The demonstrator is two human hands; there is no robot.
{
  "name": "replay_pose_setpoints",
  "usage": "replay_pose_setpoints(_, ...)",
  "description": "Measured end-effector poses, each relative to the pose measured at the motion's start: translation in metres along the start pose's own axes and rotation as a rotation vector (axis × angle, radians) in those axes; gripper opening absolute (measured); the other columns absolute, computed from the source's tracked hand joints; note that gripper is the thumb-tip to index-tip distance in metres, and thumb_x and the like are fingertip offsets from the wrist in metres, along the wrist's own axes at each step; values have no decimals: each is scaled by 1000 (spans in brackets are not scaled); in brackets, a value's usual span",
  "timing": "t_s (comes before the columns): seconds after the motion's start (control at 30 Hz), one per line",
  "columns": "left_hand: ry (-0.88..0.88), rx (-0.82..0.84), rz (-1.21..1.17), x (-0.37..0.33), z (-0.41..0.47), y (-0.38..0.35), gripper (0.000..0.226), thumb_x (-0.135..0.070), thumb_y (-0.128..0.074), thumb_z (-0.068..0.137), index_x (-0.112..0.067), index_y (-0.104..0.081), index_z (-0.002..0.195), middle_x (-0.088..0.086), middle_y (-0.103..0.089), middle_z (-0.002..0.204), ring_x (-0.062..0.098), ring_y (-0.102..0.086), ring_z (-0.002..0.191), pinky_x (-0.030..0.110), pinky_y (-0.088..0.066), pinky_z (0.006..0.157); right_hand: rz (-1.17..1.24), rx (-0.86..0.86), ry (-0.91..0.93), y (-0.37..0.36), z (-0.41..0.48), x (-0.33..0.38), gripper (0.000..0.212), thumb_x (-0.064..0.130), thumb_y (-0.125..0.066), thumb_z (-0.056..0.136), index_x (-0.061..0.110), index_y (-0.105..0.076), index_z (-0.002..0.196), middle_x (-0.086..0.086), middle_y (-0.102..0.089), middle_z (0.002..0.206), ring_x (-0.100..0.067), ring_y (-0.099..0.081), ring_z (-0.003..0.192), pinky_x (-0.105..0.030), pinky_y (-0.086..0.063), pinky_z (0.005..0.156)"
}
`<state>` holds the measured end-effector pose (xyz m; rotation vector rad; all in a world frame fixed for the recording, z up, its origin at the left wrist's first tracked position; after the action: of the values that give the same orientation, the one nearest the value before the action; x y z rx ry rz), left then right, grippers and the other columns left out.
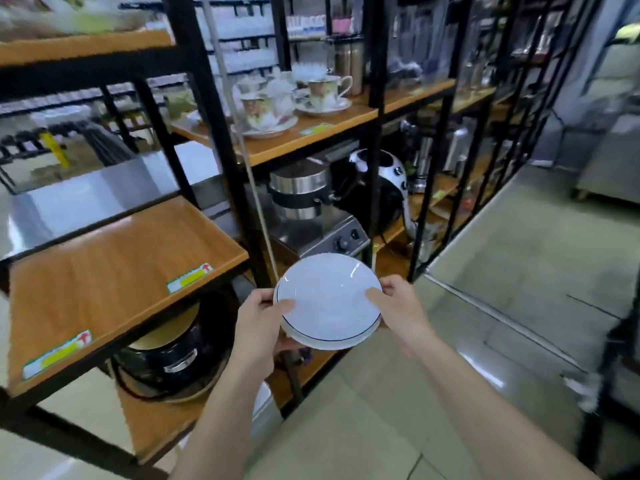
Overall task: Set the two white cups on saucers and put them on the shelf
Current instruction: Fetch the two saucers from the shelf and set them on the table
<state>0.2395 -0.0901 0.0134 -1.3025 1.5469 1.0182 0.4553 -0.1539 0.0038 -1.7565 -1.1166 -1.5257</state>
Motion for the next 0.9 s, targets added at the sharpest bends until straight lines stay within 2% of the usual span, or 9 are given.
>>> replay_pose_setpoints(0.13, -1, 147, 48, 0, -28, -104, 24, -10, -57, 91, -7, -55, 114, 12, -60, 110, 32, -63, 91, 40, -61, 55, 56, -138, -22, 106, -16, -15, 14, 7, -53, 86, 3, -54, 100, -19, -64, 104, -37, -62, 91, -40, -53, 66)
replay_pose_setpoints(0.2, -13, 211, 49, 0, -43, -159, 19, -8, -57, 90, -7, -55, 109, 8, -60, 99, 26, -62, 79, 35, -58, 47, 76, -201, -13, 162, -25, -21, 5, 2, -50, 87, 6, -52, 86, -16, -60, 91, -30, -58, 77, -33, -49, 55)
replay_pose_setpoints(0.23, -18, 246, 50, 3, -52, -188, 17, -7, -56, 90, -6, -56, 107, 7, -59, 96, 24, -61, 75, 33, -56, 42, 78, -238, -6, 192, -30, -23, 11, 0, -49, 87, 8, -51, 79, -13, -56, 83, -26, -54, 70, -30, -47, 51)
replay_pose_setpoints(0.37, -12, 415, 84, 26, -88, -311, 8, -5, -57, 87, -8, -56, 94, 14, -60, 102, 26, -61, 75, 44, -58, 59, 116, -385, -17, 318, -53, -44, 7, 2, -51, 87, 8, -48, 85, -4, -54, 78, -15, -53, 61, -21, -43, 38)
replay_pose_setpoints(0.47, 17, 565, 110, 43, -127, -399, 15, -3, -56, 88, -5, -55, 102, 16, -60, 101, 30, -62, 73, 38, -54, 58, 92, -528, -29, 408, -78, -65, 3, 3, -52, 87, 6, -50, 86, -6, -53, 78, -15, -50, 59, -16, -38, 32)
replay_pose_setpoints(0.53, 16, 647, 132, 50, -151, -448, 18, -3, -57, 87, -5, -56, 105, 13, -60, 98, 28, -61, 71, 31, -52, 48, 86, -614, -48, 454, -98, -81, 2, 5, -51, 88, 6, -52, 90, -9, -55, 84, -17, -51, 62, -17, -40, 35)
replay_pose_setpoints(0.67, 23, 811, 201, 70, -199, -538, 11, -1, -57, 86, -10, -55, 90, 6, -60, 87, 21, -59, 62, 19, -43, 33, 103, -791, -99, 536, -140, -111, 9, 8, -52, 87, 15, -52, 82, -8, -61, 87, -19, -56, 72, -29, -47, 57)
replay_pose_setpoints(0.77, 47, 907, 247, 86, -227, -594, 14, 0, -58, 85, -13, -54, 84, 6, -60, 84, 20, -59, 63, 19, -43, 34, 116, -893, -132, 587, -162, -130, 5, 8, -52, 88, 12, -52, 84, -5, -59, 84, -16, -54, 70, -26, -44, 54)
replay_pose_setpoints(0.9, 86, 992, 311, 107, -240, -652, 12, 0, -58, 86, -6, -56, 97, 7, -60, 93, 23, -62, 76, 31, -55, 41, 121, -990, -174, 635, -164, -162, 10, 8, -53, 87, 12, -49, 78, -7, -54, 83, -18, -51, 70, -25, -42, 47)
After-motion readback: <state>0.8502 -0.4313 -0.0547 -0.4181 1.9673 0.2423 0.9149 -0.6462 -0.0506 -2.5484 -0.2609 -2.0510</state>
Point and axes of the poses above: each hand's wrist, its own z-axis towards the middle knuckle, its own y-axis out of the back of the hand, x = y × z, the point moved 10 cm from there along z, towards the middle knuckle
